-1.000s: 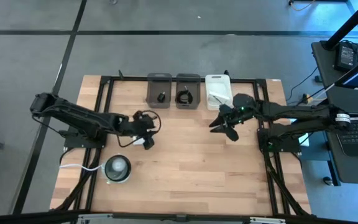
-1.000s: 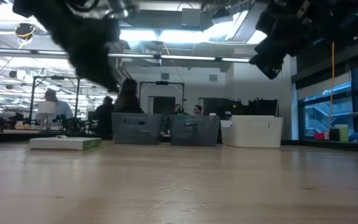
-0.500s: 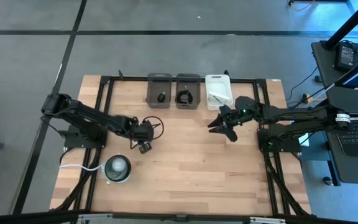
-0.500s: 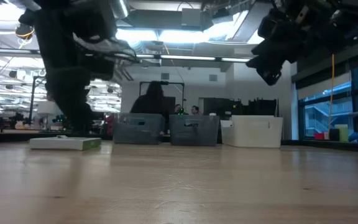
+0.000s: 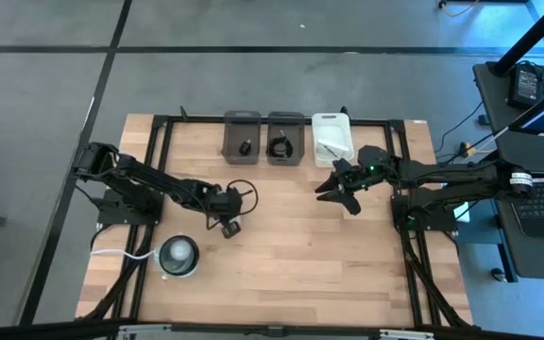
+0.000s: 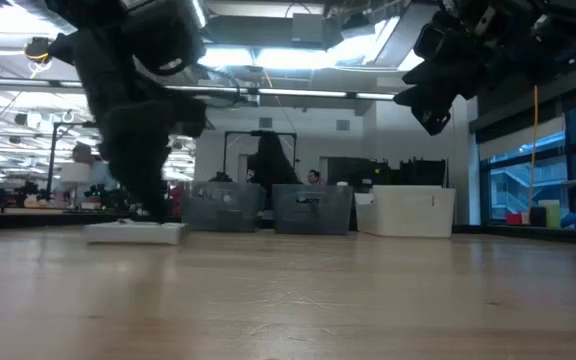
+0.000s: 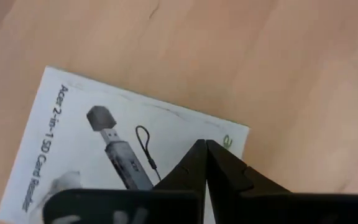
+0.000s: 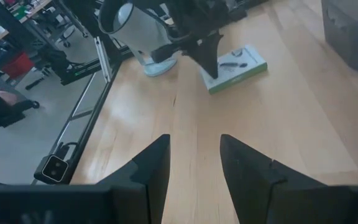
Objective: Pick and place items into bin
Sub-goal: Put the white card reader box into the white bin
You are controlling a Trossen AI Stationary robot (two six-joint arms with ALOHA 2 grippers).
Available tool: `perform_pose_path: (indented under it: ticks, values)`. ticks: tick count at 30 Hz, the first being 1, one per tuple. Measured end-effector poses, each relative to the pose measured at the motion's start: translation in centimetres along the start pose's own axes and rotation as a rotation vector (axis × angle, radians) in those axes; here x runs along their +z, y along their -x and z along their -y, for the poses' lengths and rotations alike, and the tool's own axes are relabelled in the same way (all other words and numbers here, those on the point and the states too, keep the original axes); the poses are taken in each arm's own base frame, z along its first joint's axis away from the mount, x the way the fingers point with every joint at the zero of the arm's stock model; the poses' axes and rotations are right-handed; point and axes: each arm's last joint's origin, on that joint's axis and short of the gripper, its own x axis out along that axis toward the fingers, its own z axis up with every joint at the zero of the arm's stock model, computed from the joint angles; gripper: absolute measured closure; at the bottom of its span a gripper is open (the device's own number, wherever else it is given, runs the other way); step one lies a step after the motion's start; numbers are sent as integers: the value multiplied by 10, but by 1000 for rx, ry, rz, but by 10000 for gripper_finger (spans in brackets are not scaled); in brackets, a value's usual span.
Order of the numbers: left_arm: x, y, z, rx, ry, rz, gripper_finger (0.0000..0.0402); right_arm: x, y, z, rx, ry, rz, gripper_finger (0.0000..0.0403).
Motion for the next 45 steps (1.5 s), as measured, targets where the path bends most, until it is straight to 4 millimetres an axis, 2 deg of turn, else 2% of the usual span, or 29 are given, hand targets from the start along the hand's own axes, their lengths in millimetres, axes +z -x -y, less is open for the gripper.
perform_pose_path:
  ticks: [7, 10, 14, 18, 24, 28, 34, 45]
  values:
    - [14, -4, 18, -219, 14, 115, 396, 0, 0, 0, 1, 1, 2, 257]
    - [16, -7, 29, -293, -33, 159, 398, 0, 0, 0, 2, 2, 3, 257]
    - [19, -2, 37, -325, -125, 226, 399, 1, 0, 0, 3, 3, 5, 257]
    - [24, 18, 33, -223, -123, 225, 399, 2, 0, -1, 6, 7, 14, 257]
    - [22, 49, 16, 86, -155, 162, 398, 2, 0, -1, 8, 12, 22, 257]
    - [14, 54, 2, 250, -86, 86, 399, 3, 0, -1, 8, 12, 22, 257]
    - [14, 43, -20, 399, 184, 2, 398, 3, 0, -1, 9, 15, 29, 257]
    - [19, 2, -38, 441, 278, -188, 398, 7, 0, -2, 21, 7, 64, 257]
